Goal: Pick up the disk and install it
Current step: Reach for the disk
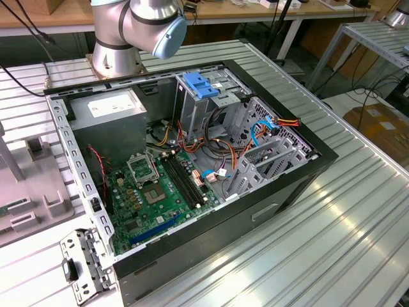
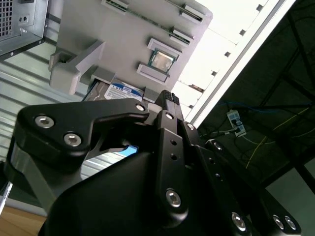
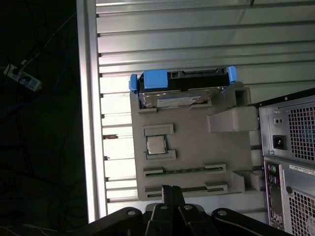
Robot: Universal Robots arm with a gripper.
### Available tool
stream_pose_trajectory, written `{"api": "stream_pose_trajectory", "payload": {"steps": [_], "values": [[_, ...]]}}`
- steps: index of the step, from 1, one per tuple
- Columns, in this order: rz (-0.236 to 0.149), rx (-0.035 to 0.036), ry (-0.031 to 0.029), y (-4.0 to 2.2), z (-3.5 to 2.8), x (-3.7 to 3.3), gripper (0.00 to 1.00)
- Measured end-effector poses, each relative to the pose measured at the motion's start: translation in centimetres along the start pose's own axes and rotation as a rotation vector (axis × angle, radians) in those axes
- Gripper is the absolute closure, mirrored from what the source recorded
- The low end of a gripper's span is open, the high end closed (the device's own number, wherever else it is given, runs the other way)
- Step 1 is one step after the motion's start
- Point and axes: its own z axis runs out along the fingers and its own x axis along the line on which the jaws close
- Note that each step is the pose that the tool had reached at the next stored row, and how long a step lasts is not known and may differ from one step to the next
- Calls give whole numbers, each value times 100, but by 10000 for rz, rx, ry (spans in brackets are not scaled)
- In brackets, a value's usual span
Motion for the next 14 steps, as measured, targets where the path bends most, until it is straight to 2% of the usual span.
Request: {"api": "stream_pose_trajectory", "payload": {"steps": [14], "values": [[1,2,3,21,31,3,89]]}}
